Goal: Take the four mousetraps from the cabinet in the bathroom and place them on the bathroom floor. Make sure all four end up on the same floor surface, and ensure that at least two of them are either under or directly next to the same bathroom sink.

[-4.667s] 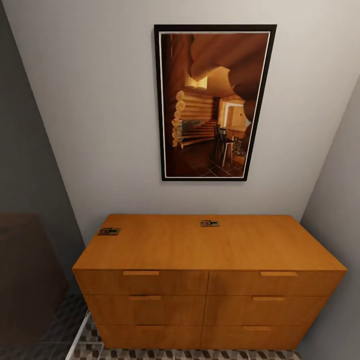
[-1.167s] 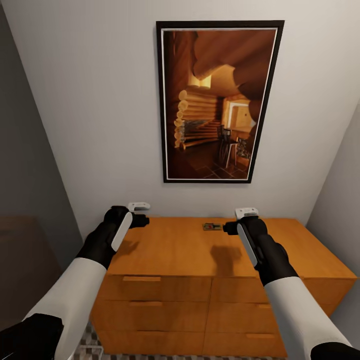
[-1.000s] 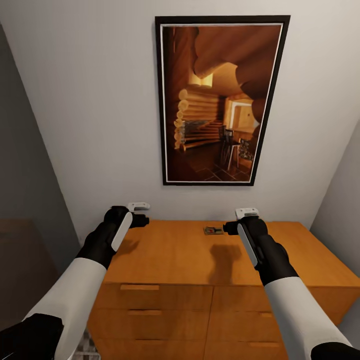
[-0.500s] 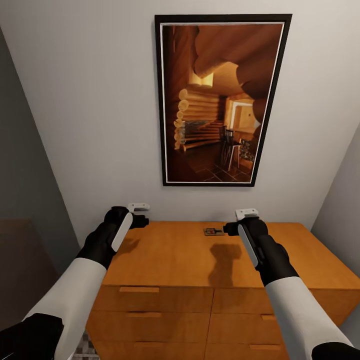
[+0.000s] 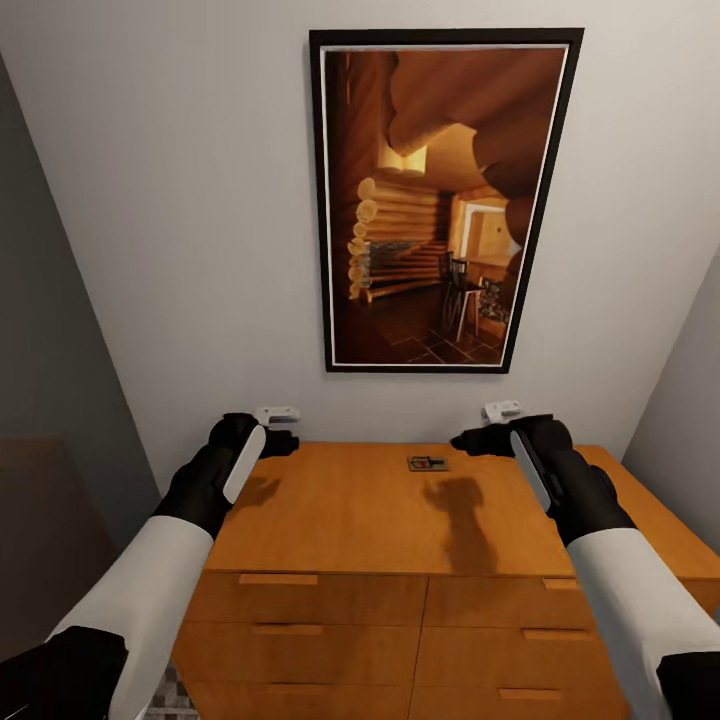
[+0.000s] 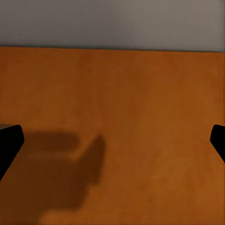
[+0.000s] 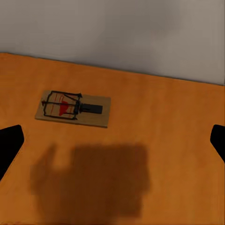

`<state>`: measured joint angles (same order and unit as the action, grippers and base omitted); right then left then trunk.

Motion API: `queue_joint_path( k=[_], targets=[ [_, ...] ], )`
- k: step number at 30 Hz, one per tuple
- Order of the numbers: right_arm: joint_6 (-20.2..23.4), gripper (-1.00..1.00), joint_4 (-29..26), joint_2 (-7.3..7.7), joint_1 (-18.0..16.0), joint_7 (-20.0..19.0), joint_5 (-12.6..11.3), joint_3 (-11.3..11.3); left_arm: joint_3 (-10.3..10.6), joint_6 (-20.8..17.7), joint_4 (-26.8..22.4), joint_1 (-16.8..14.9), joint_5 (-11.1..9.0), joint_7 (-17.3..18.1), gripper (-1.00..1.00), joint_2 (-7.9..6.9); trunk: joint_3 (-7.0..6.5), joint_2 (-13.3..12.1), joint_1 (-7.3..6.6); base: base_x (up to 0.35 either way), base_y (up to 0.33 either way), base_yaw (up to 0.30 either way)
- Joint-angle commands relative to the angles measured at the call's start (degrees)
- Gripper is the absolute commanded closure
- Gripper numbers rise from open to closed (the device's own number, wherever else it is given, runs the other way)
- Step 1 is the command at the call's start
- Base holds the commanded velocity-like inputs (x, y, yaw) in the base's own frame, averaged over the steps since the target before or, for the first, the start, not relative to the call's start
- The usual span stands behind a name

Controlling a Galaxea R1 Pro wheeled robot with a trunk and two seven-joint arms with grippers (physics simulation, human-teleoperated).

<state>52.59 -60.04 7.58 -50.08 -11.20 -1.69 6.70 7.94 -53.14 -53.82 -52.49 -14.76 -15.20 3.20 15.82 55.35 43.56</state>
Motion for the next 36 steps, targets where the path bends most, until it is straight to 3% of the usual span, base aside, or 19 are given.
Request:
queue_joint_path(
  k=[1,7,14,25,36],
  targets=[
    [0.4,-1.00,0.0,0.74,-0.3,-1.8,0.0,0.1,0.1,-0.2,0.0,-0.1,-0.6,-0.6,-1.00,-0.02,0.08,0.1,0.01,0.000,0.000,0.000],
    [1.0,-1.00,0.0,2.96,-1.2,-8.6,3.8,0.1,0.1,-0.2,0.0,-0.1,-0.6,-0.5,-1.00,-0.03,0.08,0.1,0.01,0.000,0.000,0.000],
    [1.2,-1.00,0.0,3.30,-1.5,-12.9,10.3,0.0,0.1,-0.4,0.0,-0.1,-0.6,-0.5,-1.00,-0.03,0.08,0.1,0.01,0.000,0.000,0.000],
    [1.1,-1.00,1.4,3.99,-2.6,-25.1,12.2,-0.1,0.1,-0.4,0.0,0.0,-0.6,-0.5,-1.00,0.02,0.08,0.1,0.01,0.000,0.000,0.000],
    [0.7,-1.00,4.1,4.04,-3.5,-26.6,12.4,-0.1,0.1,-0.5,0.1,0.0,-0.7,-0.5,-1.00,0.32,0.08,0.1,0.01,0.163,0.000,0.000]
  ],
)
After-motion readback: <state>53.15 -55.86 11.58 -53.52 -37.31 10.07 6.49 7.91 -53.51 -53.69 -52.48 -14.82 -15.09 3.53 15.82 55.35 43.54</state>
